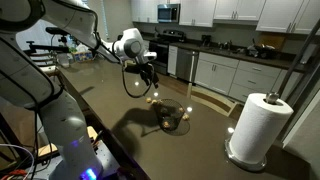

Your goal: Move the basket to the left

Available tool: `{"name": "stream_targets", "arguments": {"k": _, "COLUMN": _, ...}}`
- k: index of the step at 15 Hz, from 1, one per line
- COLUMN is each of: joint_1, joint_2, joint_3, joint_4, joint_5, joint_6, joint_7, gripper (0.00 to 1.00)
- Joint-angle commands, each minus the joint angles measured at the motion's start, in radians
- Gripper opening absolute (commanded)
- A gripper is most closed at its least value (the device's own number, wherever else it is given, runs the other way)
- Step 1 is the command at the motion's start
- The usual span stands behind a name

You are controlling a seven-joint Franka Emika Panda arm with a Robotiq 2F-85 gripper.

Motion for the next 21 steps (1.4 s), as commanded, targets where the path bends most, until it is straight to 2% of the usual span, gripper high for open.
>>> {"name": "stream_targets", "arguments": {"k": 1, "joint_1": 0.024, "joint_2": 0.002, "joint_3": -0.024, "joint_4": 0.002, "joint_5": -0.011, "joint_6": -0.004, "joint_7": 0.007, "gripper": 1.0}}
{"name": "stream_targets", "arguments": {"k": 9, "joint_1": 0.008, "joint_2": 0.031, "joint_3": -0.037, "joint_4": 0.027, "joint_5": -0.021, "joint_6": -0.043, "joint_7": 0.02, "gripper": 1.0}}
{"name": "stream_targets", "arguments": {"k": 17, "joint_1": 0.012, "joint_2": 0.178, "joint_3": -0.137, "joint_4": 0.136, "joint_5": 0.03, "joint_6": -0.26, "joint_7": -0.002, "gripper": 1.0}}
{"name": "stream_targets", "arguments": {"k": 21, "joint_1": 0.039, "joint_2": 0.263, "joint_3": -0.17, "joint_4": 0.16, "joint_5": 0.08, "joint_6": -0.266, "joint_7": -0.028, "gripper": 1.0}}
